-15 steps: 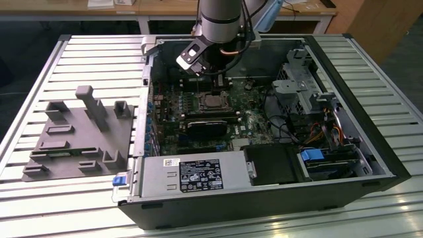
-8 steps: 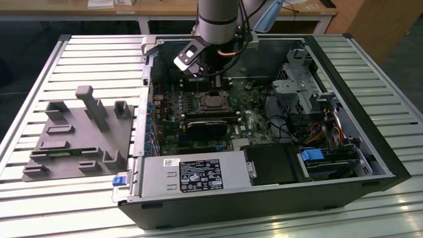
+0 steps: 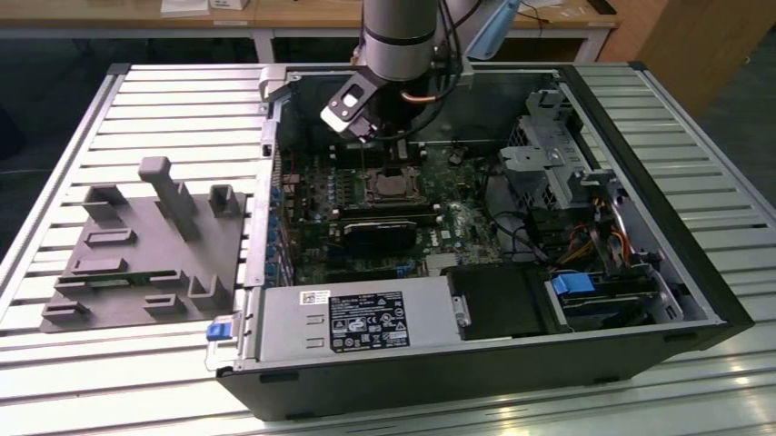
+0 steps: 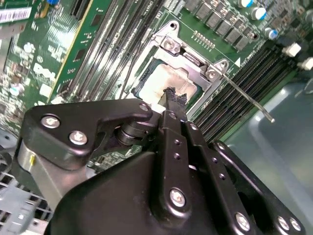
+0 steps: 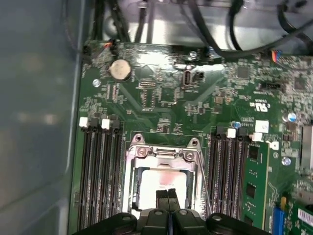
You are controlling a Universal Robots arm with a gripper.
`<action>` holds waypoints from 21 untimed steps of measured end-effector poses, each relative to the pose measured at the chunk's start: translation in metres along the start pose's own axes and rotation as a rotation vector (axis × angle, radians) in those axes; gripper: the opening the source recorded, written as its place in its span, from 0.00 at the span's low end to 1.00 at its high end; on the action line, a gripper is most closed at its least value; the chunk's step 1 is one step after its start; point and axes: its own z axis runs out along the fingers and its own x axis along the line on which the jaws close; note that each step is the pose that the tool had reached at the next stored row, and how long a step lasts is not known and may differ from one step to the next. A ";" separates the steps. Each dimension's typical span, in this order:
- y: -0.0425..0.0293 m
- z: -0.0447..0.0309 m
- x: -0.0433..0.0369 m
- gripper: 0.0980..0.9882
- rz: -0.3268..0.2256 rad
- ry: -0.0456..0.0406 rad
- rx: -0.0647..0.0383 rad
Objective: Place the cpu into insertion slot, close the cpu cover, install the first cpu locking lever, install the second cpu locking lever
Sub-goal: 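Close the cpu cover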
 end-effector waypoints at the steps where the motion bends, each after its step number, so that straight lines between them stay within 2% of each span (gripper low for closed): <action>1: 0.0000 0.0000 0.0000 0.01 -0.017 -0.0004 0.000; 21: 0.0000 0.0011 0.0000 0.01 -0.382 0.0005 0.006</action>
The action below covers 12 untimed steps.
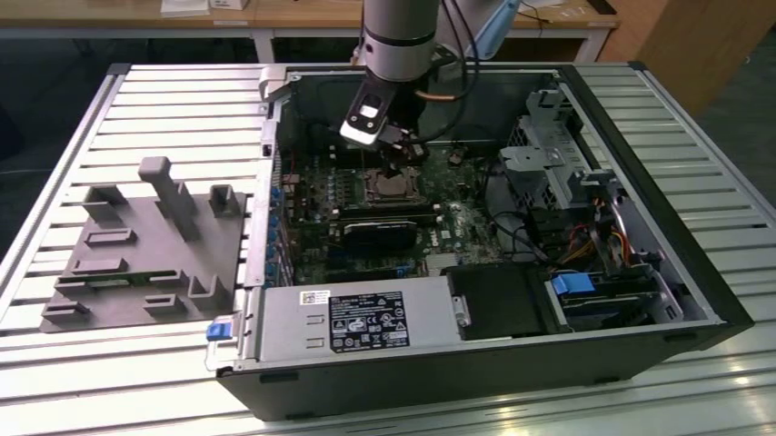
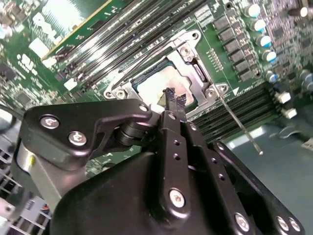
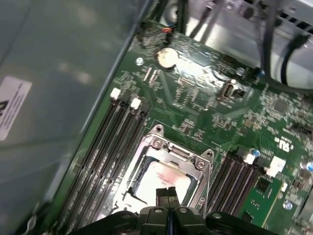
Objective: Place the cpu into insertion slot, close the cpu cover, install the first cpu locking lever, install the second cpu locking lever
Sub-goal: 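Close the cpu cover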
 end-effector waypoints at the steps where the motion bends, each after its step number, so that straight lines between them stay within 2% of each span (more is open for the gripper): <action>1: 0.0000 0.0000 0.0000 0.01 -0.018 -0.0001 0.000; 12: 0.0000 0.0009 0.0000 0.01 -0.217 -0.0041 0.006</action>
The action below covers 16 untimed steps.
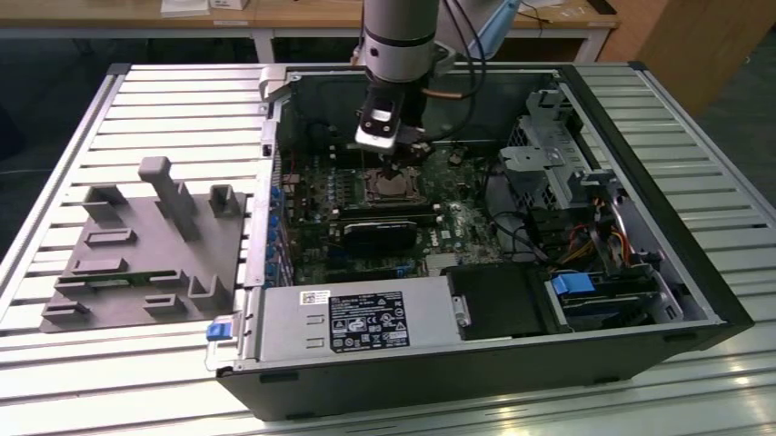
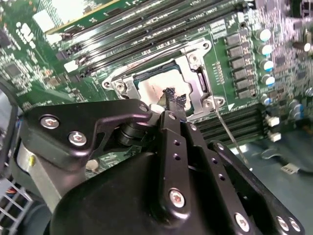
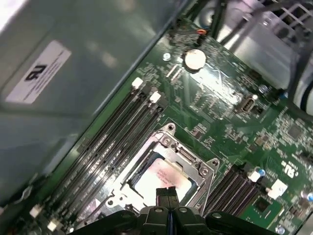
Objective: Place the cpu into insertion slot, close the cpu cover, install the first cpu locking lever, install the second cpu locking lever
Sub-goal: 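Close the cpu cover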
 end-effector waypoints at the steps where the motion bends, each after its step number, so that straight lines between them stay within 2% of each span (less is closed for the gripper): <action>1: 0.0000 0.0001 0.0000 0.01 -0.018 -0.0007 0.001; 16: 0.0000 0.0010 0.0000 0.01 -0.290 0.0010 0.001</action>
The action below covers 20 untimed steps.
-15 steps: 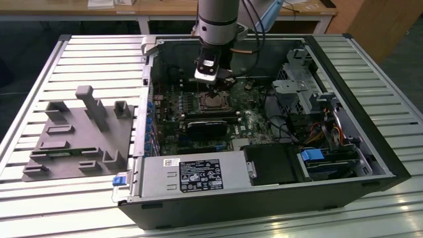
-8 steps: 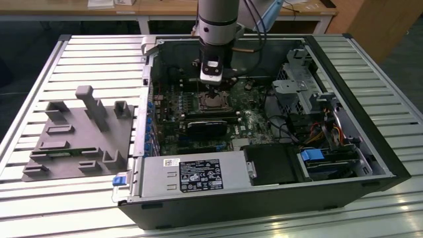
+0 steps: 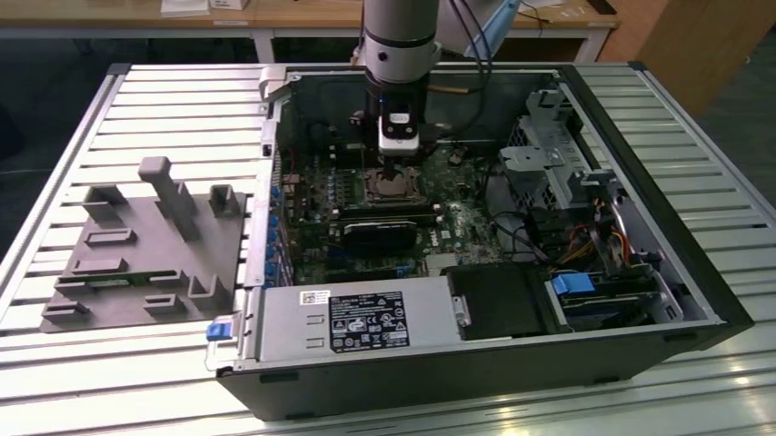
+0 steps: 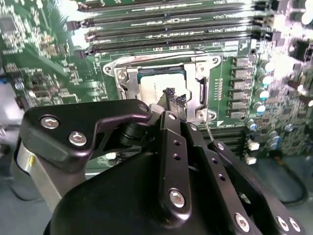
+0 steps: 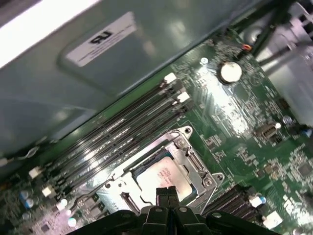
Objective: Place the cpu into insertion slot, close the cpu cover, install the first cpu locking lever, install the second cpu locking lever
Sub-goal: 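Close the cpu cover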
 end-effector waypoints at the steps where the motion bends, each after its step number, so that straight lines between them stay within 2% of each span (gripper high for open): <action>1: 0.0000 0.0001 0.0000 0.01 -0.018 0.0003 0.000; 20: 0.0000 0.0004 0.0000 0.01 -0.364 0.0064 -0.005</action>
